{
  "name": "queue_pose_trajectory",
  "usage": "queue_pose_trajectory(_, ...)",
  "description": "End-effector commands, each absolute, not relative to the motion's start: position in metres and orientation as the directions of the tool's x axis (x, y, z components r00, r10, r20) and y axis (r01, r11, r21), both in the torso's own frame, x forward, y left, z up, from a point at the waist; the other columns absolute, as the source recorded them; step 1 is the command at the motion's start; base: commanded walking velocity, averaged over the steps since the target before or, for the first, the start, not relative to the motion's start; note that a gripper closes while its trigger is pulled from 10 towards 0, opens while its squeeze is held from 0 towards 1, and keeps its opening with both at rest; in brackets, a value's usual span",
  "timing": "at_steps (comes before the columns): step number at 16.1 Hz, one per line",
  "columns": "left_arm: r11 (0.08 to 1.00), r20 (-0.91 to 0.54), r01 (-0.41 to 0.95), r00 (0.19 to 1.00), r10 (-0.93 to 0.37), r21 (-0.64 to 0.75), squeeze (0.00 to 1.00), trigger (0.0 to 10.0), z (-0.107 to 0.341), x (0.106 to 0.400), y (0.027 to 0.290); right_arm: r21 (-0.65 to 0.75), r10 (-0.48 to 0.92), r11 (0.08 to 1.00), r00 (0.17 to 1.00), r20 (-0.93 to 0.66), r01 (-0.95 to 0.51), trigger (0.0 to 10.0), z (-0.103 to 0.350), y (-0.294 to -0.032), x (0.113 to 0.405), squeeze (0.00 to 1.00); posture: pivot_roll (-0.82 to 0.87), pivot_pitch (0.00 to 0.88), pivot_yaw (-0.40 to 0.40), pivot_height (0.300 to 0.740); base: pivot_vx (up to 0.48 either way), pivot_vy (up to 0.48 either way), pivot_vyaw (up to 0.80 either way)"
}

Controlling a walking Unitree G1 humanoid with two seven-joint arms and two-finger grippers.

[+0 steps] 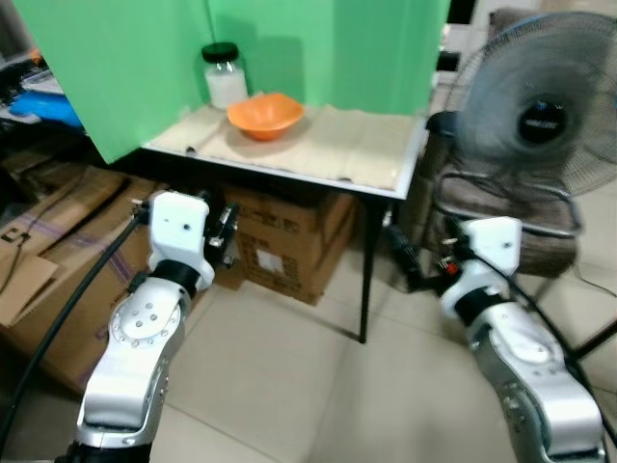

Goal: Setting the table

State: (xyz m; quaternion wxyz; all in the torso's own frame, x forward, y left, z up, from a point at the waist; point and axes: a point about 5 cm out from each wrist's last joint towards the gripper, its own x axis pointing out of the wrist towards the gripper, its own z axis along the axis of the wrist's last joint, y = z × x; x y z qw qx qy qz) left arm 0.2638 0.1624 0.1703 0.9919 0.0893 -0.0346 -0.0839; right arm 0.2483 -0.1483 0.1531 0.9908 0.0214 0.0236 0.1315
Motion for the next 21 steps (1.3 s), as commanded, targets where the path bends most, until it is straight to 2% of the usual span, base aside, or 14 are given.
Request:
queue_pose_trajectory(1,0.968,0.038,0.137,0.988,-0.148,0.208,0.00,10.0,0.1687,0.2586,0.1704,0.054,0.311,0.949,0.950,-0.017,-0.310,10.0,0.1574,-0.1383,0.2513,0.00,0.13,0.000,0.038,0.740,0.409,0.000,0.00)
queue_pose_trajectory(4,0.966,0.038,0.145,0.987,-0.157,0.213,0.00,10.0,0.1681,0.2607,0.1713,0.027,0.295,0.955,0.956,-0.009,-0.294,10.0,0.1587,-0.1383,0.2506,0.00,0.11,0.000,0.049,0.740,0.410,0.000,0.00)
queue_pose_trajectory(8,0.962,0.040,0.159,0.984,-0.172,0.221,0.00,10.0,0.1701,0.2600,0.1681,0.021,0.302,0.953,0.953,-0.006,-0.302,10.0,0.1597,-0.1403,0.2528,0.00,0.13,0.000,0.044,0.740,0.410,0.000,0.72)
queue_pose_trajectory(21,0.950,0.049,0.194,0.976,-0.212,0.245,0.00,10.0,0.1724,0.2642,0.1628,0.119,0.272,0.956,0.962,-0.008,-0.269,10.0,0.1587,-0.1408,0.2547,0.00,0.13,0.000,0.040,0.740,0.410,0.000,0.00)
